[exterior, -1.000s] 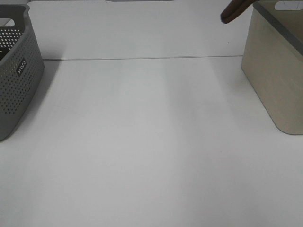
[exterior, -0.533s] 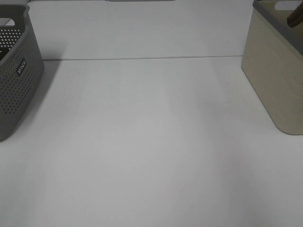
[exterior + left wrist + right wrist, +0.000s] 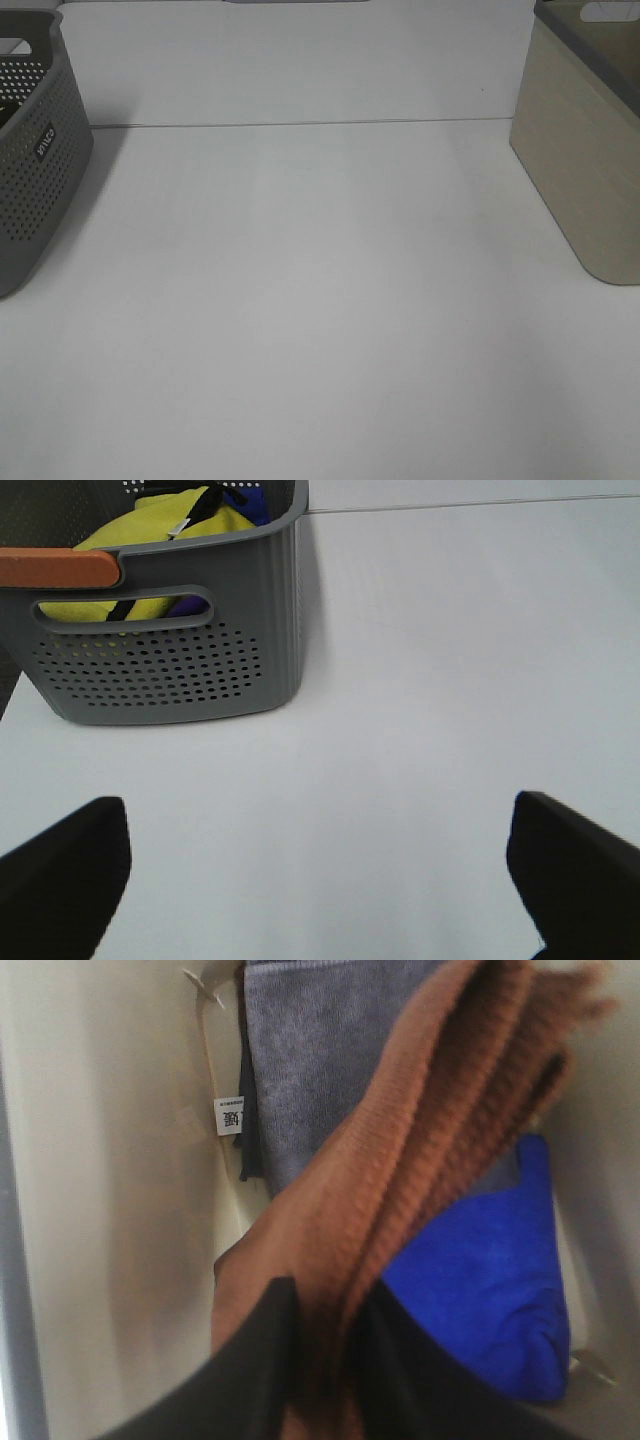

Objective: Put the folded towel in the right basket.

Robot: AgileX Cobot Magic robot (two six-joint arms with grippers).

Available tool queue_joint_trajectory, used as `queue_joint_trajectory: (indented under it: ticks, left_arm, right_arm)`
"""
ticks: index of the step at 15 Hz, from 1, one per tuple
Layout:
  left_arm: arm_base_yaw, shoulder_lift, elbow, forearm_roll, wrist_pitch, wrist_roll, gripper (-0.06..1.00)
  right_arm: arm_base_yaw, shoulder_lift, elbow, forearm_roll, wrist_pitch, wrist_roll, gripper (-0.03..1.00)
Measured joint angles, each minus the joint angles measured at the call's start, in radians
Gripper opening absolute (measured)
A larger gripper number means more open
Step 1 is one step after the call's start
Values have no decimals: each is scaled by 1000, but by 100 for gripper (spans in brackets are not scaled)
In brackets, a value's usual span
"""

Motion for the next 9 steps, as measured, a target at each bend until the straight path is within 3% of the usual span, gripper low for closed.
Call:
queue_joint_trajectory:
  ticks: [2,3,5,9]
  left_arm:
    - [0,0,0,0,0,0,97]
    - [0,0,0,0,0,0,97]
    - [0,0,0,0,0,0,97]
    - [0,0,0,0,0,0,97]
  right_arm:
    - [0,12,0,6,-1,15,57]
    - [0,7,0,6,-1,15,67]
    - [0,-12,0,17,3,15,74]
    - [31,-100,0,48,64,15,75]
